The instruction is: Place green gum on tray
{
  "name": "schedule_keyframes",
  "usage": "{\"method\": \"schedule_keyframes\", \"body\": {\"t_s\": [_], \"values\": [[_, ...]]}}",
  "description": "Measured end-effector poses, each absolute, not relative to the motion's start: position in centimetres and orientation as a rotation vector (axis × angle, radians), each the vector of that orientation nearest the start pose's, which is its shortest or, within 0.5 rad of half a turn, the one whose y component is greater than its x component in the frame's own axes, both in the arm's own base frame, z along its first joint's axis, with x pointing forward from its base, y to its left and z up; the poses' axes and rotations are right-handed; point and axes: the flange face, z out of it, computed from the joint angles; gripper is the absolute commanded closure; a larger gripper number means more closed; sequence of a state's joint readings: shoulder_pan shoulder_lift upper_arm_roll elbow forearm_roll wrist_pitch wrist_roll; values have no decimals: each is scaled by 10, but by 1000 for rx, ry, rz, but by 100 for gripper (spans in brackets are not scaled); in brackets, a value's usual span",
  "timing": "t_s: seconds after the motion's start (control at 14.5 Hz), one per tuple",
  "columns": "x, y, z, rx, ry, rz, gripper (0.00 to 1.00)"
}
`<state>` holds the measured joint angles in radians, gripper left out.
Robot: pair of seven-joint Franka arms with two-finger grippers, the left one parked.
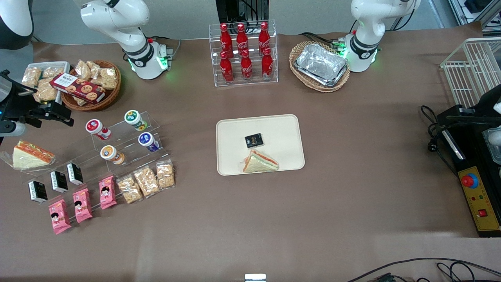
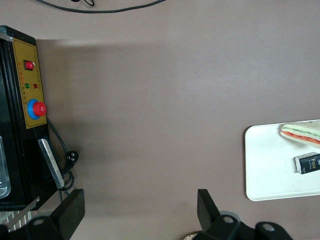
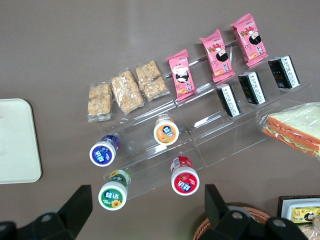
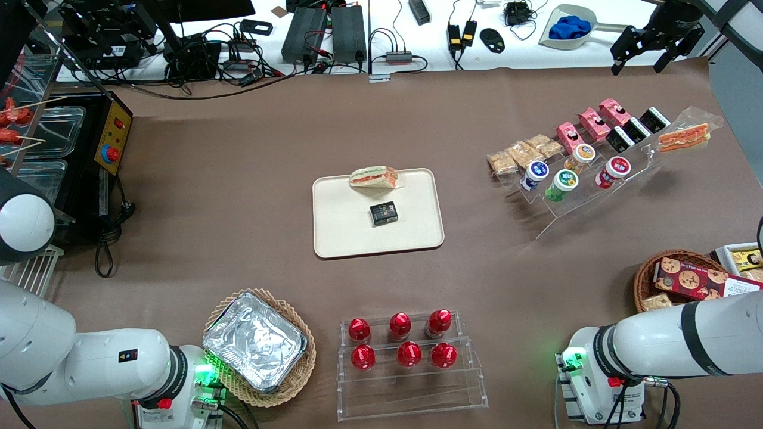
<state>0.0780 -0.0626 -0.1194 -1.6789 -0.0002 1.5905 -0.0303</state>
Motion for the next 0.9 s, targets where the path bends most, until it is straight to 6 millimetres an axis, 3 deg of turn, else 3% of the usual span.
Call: {"method": "schedule_keyframes", "body": {"t_s": [0.48,0.9], "values": [[534,-20,608,-3133,4,56,0],[520,9,601,-3130,-20,107,0]]}}
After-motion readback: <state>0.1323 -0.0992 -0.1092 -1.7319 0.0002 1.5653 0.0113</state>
